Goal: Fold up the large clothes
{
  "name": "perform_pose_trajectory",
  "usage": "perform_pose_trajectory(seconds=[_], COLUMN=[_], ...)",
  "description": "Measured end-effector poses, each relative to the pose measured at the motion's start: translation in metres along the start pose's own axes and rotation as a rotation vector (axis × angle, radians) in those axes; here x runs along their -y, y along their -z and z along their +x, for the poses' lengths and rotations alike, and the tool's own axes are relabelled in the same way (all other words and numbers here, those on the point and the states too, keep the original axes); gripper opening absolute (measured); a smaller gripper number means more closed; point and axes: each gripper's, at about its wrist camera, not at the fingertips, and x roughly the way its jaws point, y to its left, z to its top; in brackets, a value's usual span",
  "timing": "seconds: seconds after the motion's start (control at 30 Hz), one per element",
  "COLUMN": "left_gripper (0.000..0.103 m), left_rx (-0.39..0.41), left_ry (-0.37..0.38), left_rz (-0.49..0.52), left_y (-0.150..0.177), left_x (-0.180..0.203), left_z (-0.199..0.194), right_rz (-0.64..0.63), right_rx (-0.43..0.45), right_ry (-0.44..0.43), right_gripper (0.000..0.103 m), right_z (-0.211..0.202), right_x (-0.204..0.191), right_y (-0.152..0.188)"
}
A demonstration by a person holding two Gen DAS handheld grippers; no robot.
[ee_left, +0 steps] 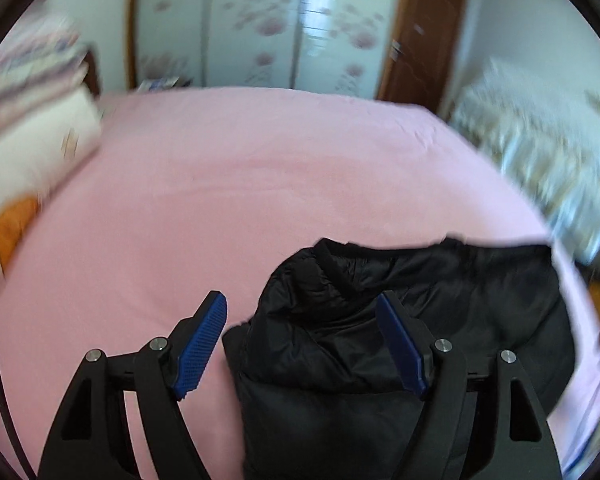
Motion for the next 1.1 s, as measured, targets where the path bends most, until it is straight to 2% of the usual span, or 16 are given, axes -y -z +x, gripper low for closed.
perform_pose_trajectory(seconds=[0.17, 0.27, 0.37, 0.47, 0.5, 0.53, 0.57, 0.6, 0.63, 0.67, 0.7, 0.8, 0.93, 1.1], left_gripper=[0.075, 0.075, 0.075, 0.075, 0.066, 0.035, 0.017, 0.008, 0.008, 0.007, 0.007, 0.005, 0.004, 0.004], left_rx=[-0.001, -0.033, -0.073, -0.097, -0.107, -0.114, -0.129, -0.158, -0.16, -0.152, -0.143, -0.112, -0.062, 0.024], left_ry=[-0.075, -0.087, -0.071, -0.051, -0.049, -0.046, -0.049, -0.052, -0.061, -0.078, -0.085, -0.145, -0.248, -0.358], left_rz=[0.353, 0.439, 0.45, 0.432, 0.426, 0.425, 0.428, 0.419, 0.413, 0.418, 0.424, 0.443, 0.428, 0.339], left_y=[0.006, 0.004, -0.006, -0.016, -0.018, -0.02, -0.019, -0.02, -0.02, -0.02, -0.018, -0.015, -0.015, -0.034], left_x=[0.046, 0.062, 0.062, 0.059, 0.058, 0.058, 0.053, 0.052, 0.053, 0.056, 0.056, 0.062, 0.066, 0.068], left_z=[0.016, 0.036, 0.052, 0.064, 0.069, 0.073, 0.075, 0.082, 0.087, 0.09, 0.091, 0.091, 0.084, 0.073], right_rz=[-0.138, -0.18, -0.191, -0.181, -0.181, -0.177, -0.168, -0.147, -0.124, -0.111, -0.112, -0.153, -0.089, -0.012], right_rx=[-0.035, -0.043, -0.079, -0.127, -0.132, -0.139, -0.147, -0.158, -0.184, -0.216, -0.233, -0.237, -0.117, 0.025], right_ry=[0.057, 0.094, 0.096, 0.061, 0.056, 0.039, 0.02, -0.014, -0.039, -0.047, -0.052, -0.012, 0.014, 0.072], right_gripper=[0.069, 0.069, 0.069, 0.069, 0.069, 0.069, 0.068, 0.059, 0.048, 0.023, 0.01, 0.006, 0.005, 0.004], right_z=[0.021, 0.031, 0.047, 0.062, 0.066, 0.07, 0.074, 0.078, 0.084, 0.091, 0.095, 0.1, 0.081, 0.058], right_x=[-0.01, -0.008, 0.001, 0.009, 0.01, 0.011, 0.012, 0.013, 0.015, 0.016, 0.015, 0.008, 0.012, 0.016], right_y=[-0.002, -0.006, -0.014, -0.021, -0.022, -0.023, -0.023, -0.023, -0.023, -0.023, -0.021, -0.011, -0.012, -0.025])
